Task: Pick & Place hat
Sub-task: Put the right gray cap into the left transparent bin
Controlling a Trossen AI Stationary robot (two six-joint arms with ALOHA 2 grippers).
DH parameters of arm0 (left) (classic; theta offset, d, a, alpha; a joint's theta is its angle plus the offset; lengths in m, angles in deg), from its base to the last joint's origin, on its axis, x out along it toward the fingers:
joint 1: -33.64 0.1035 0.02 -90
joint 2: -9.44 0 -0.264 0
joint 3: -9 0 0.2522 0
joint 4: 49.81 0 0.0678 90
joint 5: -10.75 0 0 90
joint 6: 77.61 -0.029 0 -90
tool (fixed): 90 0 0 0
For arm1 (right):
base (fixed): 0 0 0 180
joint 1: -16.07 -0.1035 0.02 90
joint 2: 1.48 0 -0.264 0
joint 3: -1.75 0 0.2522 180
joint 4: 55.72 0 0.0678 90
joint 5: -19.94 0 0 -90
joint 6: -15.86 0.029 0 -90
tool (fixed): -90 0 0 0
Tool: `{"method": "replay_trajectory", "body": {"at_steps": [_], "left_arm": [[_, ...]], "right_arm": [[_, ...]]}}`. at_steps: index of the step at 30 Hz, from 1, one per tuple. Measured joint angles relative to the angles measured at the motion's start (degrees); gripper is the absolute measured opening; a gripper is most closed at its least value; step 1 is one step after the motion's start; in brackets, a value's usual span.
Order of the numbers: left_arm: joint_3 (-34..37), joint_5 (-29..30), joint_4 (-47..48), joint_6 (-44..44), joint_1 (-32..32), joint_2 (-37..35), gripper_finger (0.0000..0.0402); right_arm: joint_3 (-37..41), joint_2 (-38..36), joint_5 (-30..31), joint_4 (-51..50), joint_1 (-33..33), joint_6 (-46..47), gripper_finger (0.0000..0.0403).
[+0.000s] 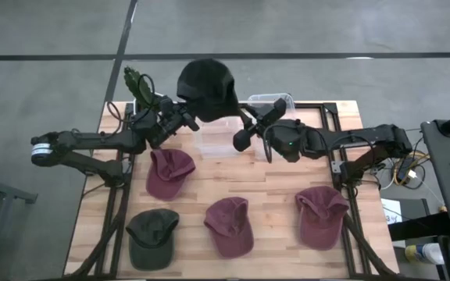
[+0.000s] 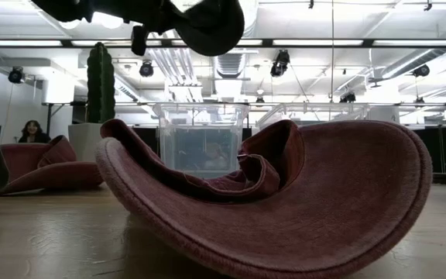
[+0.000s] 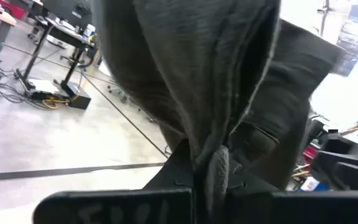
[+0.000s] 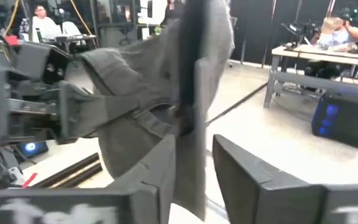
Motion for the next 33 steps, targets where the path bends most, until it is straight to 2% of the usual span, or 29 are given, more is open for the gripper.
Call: {"method": "replay_trajectory", "body": {"at_steps": [5, 8, 11, 20, 26, 33], "left_arm": [[0.0, 0.1, 0.8, 2.2, -0.1, 0.0, 0.0007], [0.0, 2.3, 5.5, 5.2, -0.1, 0.0, 0.0007], [0.0, 4.3, 10.8, 8.8, 0.1, 0.0, 0.0007], [-2.4, 5.8, 26.2, 17.9, 2.2, 0.0, 0.0007], [-8.1, 5.9, 38.6, 23.8, 2.9, 2.5, 0.0007], [-20.8, 4.2, 52.6, 23.1, 3.1, 13.5, 0.0008]], "right_arm": [[0.0, -1.1, 0.1, -1.4, -0.1, -2.4, 0.0157], [0.0, -2.0, 0.2, -3.4, -0.8, -3.7, 0.0173], [0.0, -3.5, 0.2, -4.9, -1.8, -3.6, 0.0177], [0.0, -8.5, 0.7, -6.6, -3.0, -2.2, 0.0164], [0.2, -9.7, 0.7, -6.9, -3.0, -1.9, 0.0154], [0.3, -7.9, 0.5, -7.2, -3.0, -1.3, 0.0143]]}}
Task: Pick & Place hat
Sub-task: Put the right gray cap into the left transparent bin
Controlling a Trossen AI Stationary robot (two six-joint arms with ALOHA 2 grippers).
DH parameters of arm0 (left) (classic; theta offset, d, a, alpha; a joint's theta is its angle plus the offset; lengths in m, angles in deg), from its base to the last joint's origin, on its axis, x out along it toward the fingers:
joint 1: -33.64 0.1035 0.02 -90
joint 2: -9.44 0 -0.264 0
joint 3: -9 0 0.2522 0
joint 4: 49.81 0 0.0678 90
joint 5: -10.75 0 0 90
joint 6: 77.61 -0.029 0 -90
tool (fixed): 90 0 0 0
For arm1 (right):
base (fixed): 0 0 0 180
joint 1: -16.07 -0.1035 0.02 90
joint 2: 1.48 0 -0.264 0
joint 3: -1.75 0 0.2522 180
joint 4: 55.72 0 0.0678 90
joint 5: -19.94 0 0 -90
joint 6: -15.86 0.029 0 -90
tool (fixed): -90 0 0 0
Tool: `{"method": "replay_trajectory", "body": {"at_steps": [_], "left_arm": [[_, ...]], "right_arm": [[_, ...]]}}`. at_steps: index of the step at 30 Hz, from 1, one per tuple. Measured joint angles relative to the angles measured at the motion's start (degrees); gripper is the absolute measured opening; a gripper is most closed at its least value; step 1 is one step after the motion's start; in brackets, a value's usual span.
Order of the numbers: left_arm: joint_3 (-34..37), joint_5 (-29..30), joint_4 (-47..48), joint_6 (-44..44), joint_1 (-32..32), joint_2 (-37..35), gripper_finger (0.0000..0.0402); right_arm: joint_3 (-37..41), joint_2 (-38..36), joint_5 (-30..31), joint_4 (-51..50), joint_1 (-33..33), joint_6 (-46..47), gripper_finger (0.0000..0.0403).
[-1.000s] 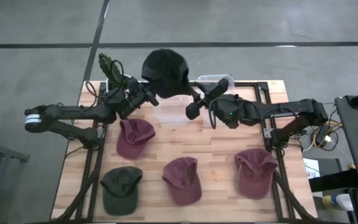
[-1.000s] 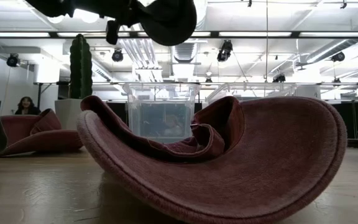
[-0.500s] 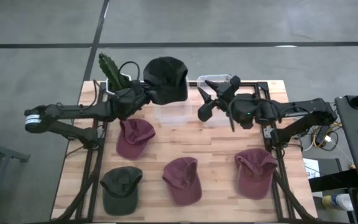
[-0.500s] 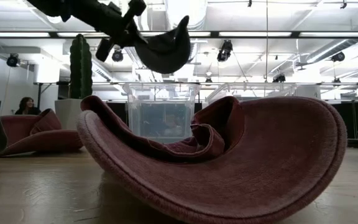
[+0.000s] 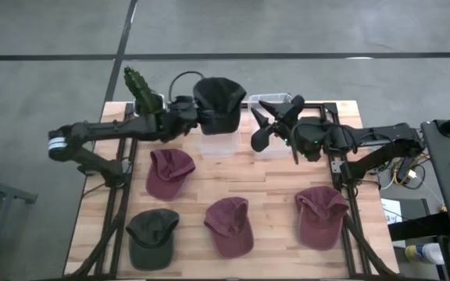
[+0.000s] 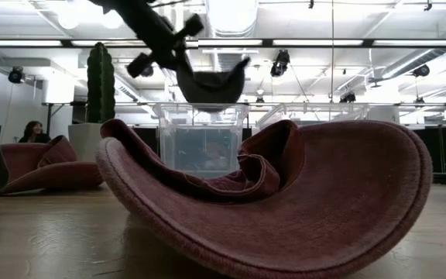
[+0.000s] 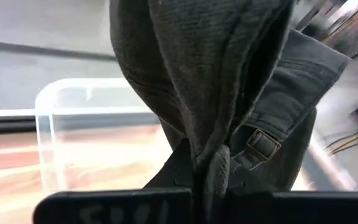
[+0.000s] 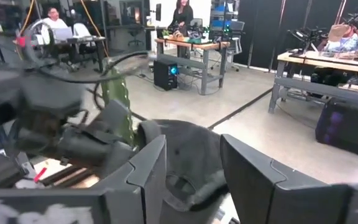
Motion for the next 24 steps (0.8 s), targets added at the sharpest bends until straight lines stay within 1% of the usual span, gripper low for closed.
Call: {"method": "replay_trajectory", "body": {"at_steps": [3, 7, 10, 13, 17, 24], "left_arm": [[-5.2, -0.1, 7.3, 0.3, 0.5, 3.7, 0.0011], [-9.0, 0.1, 10.9, 0.5, 0.8, 6.0, 0.0012], [-9.3, -1.2, 11.2, 2.0, 0.8, 6.5, 0.0012], [-9.3, -2.2, 15.1, 4.8, 0.7, 6.4, 0.0011], [-9.2, -0.1, 20.5, 9.2, 0.7, 6.0, 0.0011], [-9.2, -1.3, 20.8, 13.8, 0.7, 6.3, 0.0012]], "right_arm": [[0.0, 0.4, -0.2, -1.0, -0.2, 2.1, 0.0139], [0.1, 0.4, -0.4, -1.1, -0.6, 2.2, 0.0133], [0.1, 0.4, -0.4, -1.1, -0.6, 2.2, 0.0130], [0.1, 0.4, -0.4, -1.1, -0.6, 2.1, 0.0126], [0.1, 0.4, -0.4, -1.1, -0.6, 1.9, 0.0123], [0.1, 0.4, -0.4, -1.2, -0.6, 1.7, 0.0125]]}}
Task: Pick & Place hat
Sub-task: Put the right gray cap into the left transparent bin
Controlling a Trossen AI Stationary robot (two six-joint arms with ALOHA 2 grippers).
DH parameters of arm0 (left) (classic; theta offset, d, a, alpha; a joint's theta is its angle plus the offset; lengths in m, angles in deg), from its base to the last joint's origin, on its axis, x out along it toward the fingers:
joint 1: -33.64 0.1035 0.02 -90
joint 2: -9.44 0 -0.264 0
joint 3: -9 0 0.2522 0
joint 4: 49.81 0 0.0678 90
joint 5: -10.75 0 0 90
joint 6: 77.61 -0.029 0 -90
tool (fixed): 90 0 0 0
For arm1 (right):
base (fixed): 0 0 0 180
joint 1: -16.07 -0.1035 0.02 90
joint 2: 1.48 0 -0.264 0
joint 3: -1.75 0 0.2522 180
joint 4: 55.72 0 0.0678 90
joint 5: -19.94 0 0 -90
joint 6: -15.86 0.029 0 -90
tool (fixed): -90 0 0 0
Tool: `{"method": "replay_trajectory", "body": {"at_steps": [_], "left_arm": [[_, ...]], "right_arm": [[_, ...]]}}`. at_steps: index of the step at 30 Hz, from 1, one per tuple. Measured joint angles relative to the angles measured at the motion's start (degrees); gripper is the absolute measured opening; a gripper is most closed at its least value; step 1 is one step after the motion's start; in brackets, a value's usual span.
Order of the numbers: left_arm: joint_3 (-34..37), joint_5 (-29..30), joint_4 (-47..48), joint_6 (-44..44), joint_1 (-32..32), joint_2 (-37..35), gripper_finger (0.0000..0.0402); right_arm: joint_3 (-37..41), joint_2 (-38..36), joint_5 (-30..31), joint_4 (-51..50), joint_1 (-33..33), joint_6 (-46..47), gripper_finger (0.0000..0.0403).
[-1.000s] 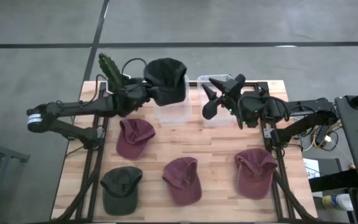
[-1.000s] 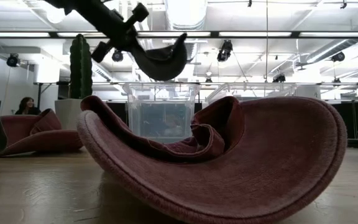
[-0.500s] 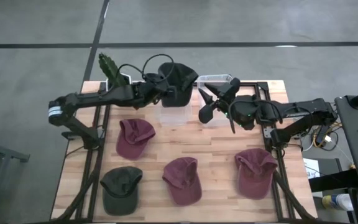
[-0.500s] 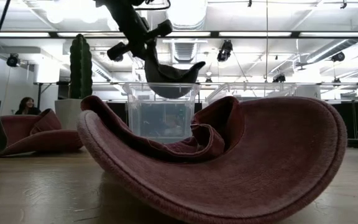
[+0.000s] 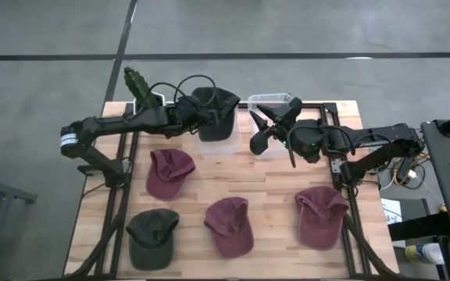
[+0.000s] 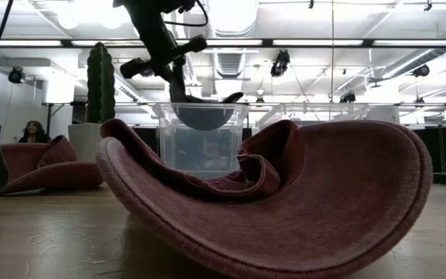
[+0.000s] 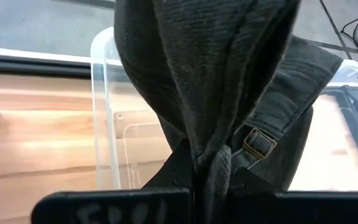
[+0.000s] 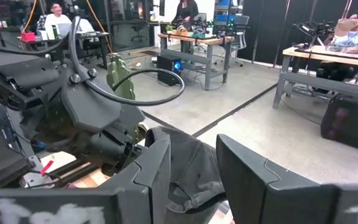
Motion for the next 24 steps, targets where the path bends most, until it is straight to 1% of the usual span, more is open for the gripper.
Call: {"method": "replay_trajectory", "body": {"at_steps": [7, 13, 24], "left_arm": [[0.1, -1.4, 0.1, 1.6, 0.1, 2.8, 0.0012], [0.1, -2.7, 0.3, 2.6, 0.3, 5.1, 0.0012], [0.1, -3.4, 0.7, 3.1, 0.3, 6.0, 0.0012]], "right_arm": [[0.0, 0.0, -0.1, -1.1, 0.0, 0.2, 0.0117], [0.0, 0.0, -2.6, -1.1, 0.0, 0.5, 0.0111], [0.0, 0.0, -2.9, -1.1, 0.0, 0.6, 0.0109]]}}
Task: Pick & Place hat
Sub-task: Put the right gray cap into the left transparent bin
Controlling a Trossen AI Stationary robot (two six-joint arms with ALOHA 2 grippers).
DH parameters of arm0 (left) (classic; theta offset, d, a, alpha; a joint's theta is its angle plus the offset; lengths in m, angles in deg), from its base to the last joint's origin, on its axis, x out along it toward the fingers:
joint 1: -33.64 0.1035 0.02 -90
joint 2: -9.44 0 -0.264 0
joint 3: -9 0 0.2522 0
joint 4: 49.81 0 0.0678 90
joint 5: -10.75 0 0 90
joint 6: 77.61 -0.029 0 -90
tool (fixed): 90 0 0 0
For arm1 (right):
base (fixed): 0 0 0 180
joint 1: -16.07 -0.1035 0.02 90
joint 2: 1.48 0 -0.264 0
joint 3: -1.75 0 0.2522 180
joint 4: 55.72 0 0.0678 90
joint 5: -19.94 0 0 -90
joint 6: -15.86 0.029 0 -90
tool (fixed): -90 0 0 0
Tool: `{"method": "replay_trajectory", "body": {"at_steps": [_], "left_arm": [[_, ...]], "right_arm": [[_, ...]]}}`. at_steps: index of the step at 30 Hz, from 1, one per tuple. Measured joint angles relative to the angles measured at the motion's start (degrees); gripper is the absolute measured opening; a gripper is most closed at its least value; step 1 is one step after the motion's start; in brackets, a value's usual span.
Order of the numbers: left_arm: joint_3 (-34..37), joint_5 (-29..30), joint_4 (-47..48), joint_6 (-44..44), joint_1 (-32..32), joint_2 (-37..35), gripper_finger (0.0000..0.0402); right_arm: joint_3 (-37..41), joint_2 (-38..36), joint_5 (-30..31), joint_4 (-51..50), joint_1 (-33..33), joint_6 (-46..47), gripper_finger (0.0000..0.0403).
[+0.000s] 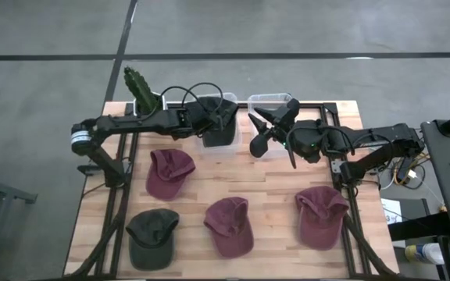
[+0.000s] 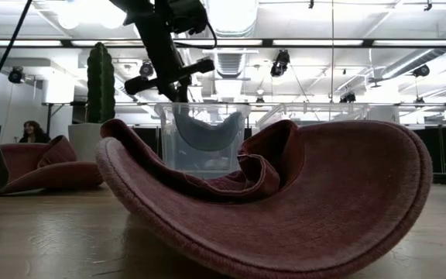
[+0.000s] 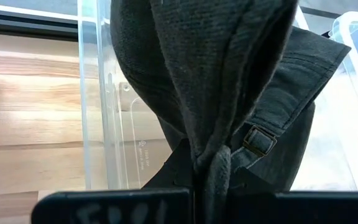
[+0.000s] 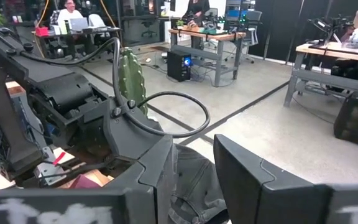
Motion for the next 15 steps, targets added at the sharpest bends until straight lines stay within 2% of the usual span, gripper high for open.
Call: {"method": "replay_trajectory", "body": {"at_steps": [15], "left_arm": [[0.0, -0.1, 0.0, 2.1, 0.0, 0.0, 0.0047]], "right_arm": [[0.0, 0.0, -0.2, 0.0, 0.0, 0.0, 0.0087]]}}
